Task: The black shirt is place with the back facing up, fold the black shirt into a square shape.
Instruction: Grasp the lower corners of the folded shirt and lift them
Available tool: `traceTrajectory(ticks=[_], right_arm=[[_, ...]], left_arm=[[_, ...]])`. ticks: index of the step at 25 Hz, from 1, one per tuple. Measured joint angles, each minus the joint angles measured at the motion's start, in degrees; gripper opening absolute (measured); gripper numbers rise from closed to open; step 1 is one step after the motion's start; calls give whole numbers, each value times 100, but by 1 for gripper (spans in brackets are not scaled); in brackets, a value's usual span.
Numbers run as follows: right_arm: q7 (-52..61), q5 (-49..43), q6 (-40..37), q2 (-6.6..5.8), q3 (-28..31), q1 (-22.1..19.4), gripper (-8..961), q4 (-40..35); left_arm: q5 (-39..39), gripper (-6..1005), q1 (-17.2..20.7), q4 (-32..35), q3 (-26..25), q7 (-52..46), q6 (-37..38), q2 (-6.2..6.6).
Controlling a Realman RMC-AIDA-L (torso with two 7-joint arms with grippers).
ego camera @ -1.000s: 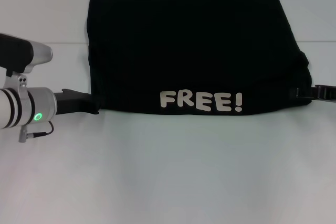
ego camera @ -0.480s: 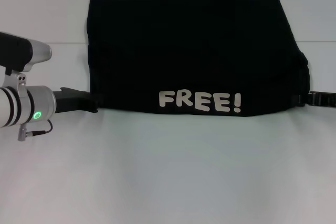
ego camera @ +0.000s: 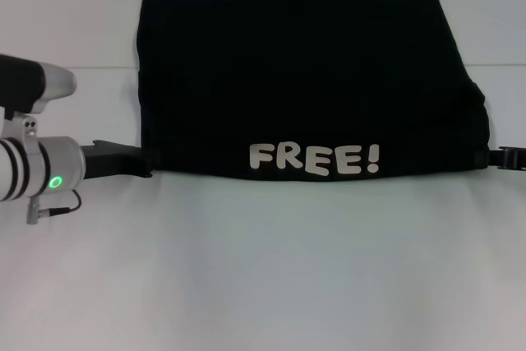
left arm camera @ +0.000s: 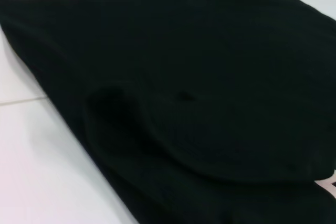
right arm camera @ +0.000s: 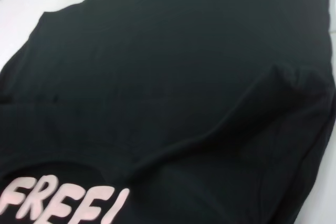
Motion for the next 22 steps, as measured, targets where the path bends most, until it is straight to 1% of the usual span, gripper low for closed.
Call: traceTrajectory(ticks=[5,9,12,16,22], right_arm=[[-171,317,-626,-113,20,-423,51,-288],[-373,509,-1306,-136,119,-835,51,-606],[-653,528,-1991,-125,331,-1188,51,-845],[-1014,518,-2795,-66,559,-1622,51,-1116],[-1423,496,-3530,-24,705,-2260,52,-1230]], left_arm=[[6,10,361,630,-28,-511,991,-10],[14,10,654,1026,-63,-791,2017,-15],[21,10,832,1245,-110,-901,2774,-7],[80,10,1041,1439,-425,-890,3772,-9],[429,10,1170,1444,-914,-676,4853,33]])
